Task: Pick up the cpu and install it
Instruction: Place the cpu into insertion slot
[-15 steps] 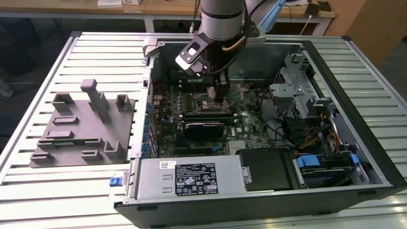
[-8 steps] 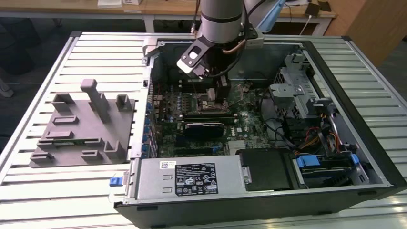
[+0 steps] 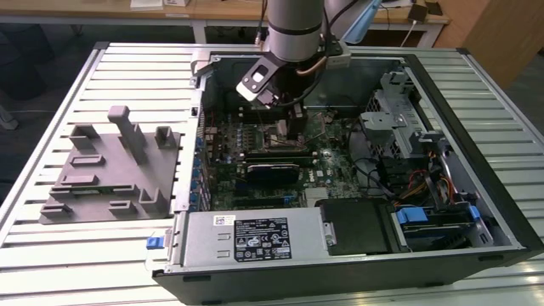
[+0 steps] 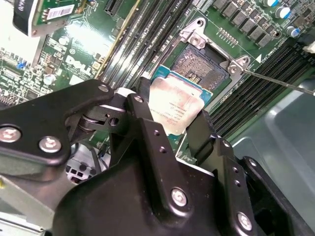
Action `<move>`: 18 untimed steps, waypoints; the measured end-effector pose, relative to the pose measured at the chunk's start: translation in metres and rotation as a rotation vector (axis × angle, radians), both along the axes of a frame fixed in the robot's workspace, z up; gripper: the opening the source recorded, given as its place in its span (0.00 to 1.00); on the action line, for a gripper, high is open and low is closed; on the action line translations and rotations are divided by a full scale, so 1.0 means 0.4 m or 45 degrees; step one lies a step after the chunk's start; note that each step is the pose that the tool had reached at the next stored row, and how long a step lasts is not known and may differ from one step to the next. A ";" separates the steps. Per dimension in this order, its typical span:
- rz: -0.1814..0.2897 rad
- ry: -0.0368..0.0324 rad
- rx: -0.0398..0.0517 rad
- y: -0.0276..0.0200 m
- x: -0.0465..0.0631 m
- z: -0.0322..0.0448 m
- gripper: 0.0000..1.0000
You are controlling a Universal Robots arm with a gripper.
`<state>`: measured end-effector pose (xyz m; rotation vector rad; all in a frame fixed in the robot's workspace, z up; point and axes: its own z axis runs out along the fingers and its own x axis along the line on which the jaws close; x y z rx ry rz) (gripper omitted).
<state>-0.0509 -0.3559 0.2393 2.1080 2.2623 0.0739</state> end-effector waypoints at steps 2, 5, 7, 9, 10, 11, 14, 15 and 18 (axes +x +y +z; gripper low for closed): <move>-0.011 -0.0001 0.000 0.002 0.000 -0.004 0.54; -0.037 0.0000 0.000 0.006 0.000 -0.013 0.54; -0.050 0.0001 0.000 0.010 0.000 -0.018 0.54; -0.059 0.0000 0.000 0.013 -0.001 -0.023 0.54; -0.062 0.0000 0.000 0.014 -0.001 -0.025 0.54; -0.064 -0.0001 0.000 0.016 -0.001 -0.028 0.54; -0.068 -0.0001 0.000 0.019 -0.004 -0.036 0.54; -0.069 -0.0001 0.000 0.021 -0.005 -0.039 0.54; -0.072 0.0000 0.000 0.026 -0.005 -0.045 0.54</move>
